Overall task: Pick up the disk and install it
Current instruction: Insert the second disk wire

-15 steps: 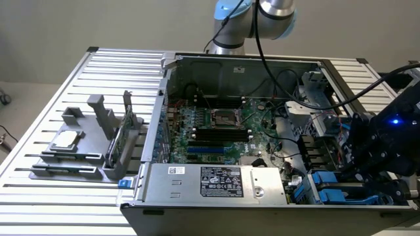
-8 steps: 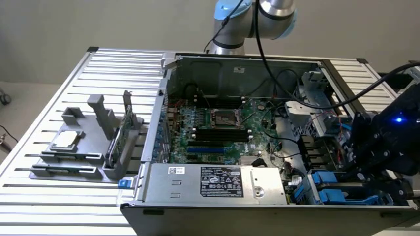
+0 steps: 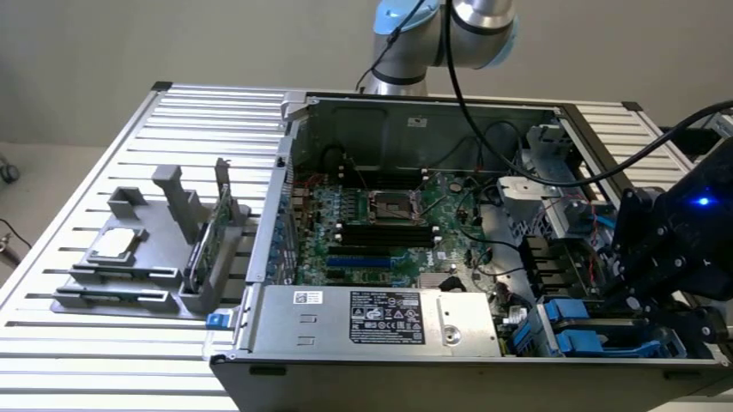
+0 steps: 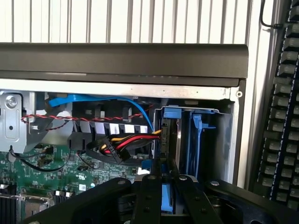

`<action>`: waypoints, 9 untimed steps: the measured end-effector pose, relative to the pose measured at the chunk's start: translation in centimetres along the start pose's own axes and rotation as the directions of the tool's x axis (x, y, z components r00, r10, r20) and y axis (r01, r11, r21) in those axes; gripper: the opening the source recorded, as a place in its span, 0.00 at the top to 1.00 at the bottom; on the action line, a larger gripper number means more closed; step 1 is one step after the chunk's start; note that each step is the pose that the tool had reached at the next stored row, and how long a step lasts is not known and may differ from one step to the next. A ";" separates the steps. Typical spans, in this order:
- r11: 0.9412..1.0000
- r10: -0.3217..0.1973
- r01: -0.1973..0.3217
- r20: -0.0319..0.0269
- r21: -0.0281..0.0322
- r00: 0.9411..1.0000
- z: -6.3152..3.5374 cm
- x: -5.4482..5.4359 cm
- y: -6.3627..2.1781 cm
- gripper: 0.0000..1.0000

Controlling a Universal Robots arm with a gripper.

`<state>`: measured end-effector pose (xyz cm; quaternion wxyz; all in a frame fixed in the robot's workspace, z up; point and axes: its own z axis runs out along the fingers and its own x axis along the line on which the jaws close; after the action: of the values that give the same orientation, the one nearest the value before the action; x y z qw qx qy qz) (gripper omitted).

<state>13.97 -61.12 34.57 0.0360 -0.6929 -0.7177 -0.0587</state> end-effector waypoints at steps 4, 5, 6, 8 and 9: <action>1.000 0.000 0.000 -0.005 -0.002 1.000 0.07 0.0 0.00 0.83; 1.000 0.000 0.000 -0.005 -0.002 1.000 0.10 0.0 0.00 0.83; 1.000 0.000 0.000 -0.006 -0.003 1.000 0.13 0.0 0.00 0.83; 1.000 0.000 0.000 -0.007 -0.003 1.000 0.18 0.0 -0.01 0.83; 1.000 0.000 0.000 -0.008 -0.003 1.000 0.20 0.0 -0.01 0.83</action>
<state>13.97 -61.13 34.37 0.0378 -0.6927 -0.7175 -0.0627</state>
